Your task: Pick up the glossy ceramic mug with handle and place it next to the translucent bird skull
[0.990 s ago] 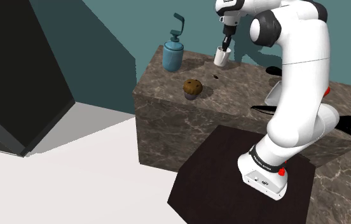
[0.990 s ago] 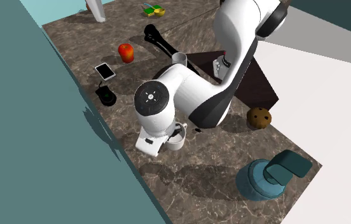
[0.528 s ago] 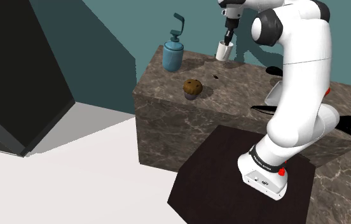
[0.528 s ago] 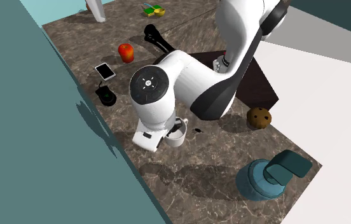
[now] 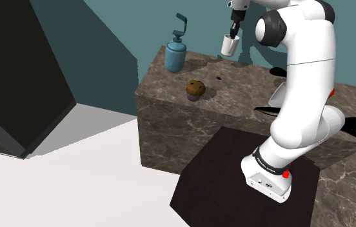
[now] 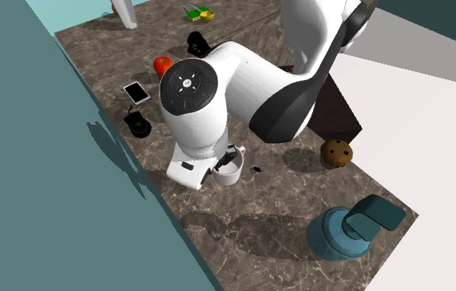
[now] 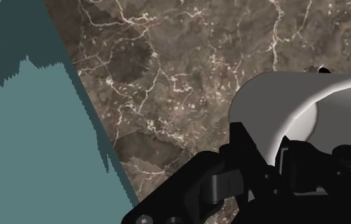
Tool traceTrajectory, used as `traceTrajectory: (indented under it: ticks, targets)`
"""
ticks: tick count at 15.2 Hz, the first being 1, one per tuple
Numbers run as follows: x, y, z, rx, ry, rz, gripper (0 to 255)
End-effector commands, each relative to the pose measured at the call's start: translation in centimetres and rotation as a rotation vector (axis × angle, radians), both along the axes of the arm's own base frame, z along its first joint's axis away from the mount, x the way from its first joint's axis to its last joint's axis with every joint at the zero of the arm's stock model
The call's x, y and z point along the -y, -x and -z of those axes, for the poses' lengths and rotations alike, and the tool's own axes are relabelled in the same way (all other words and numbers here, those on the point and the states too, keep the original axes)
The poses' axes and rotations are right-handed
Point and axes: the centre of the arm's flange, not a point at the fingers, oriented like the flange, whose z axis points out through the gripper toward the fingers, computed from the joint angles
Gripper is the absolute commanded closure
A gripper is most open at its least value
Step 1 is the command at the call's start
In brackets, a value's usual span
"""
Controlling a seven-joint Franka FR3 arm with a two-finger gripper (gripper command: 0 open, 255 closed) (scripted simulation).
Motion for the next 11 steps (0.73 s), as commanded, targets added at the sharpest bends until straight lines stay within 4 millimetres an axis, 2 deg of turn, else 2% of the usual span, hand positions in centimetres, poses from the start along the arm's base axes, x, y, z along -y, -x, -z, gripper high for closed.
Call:
traceTrajectory:
  ticks: [1, 10, 11]
  targets:
    - [0.0, 0.1, -1.1, 0.0, 0.0, 0.0, 255]
    - [0.0, 0.1, -5.7, 0.0, 0.0, 0.0, 255]
    - [0.1, 1.4, -5.7, 0.0, 0.0, 0.0, 255]
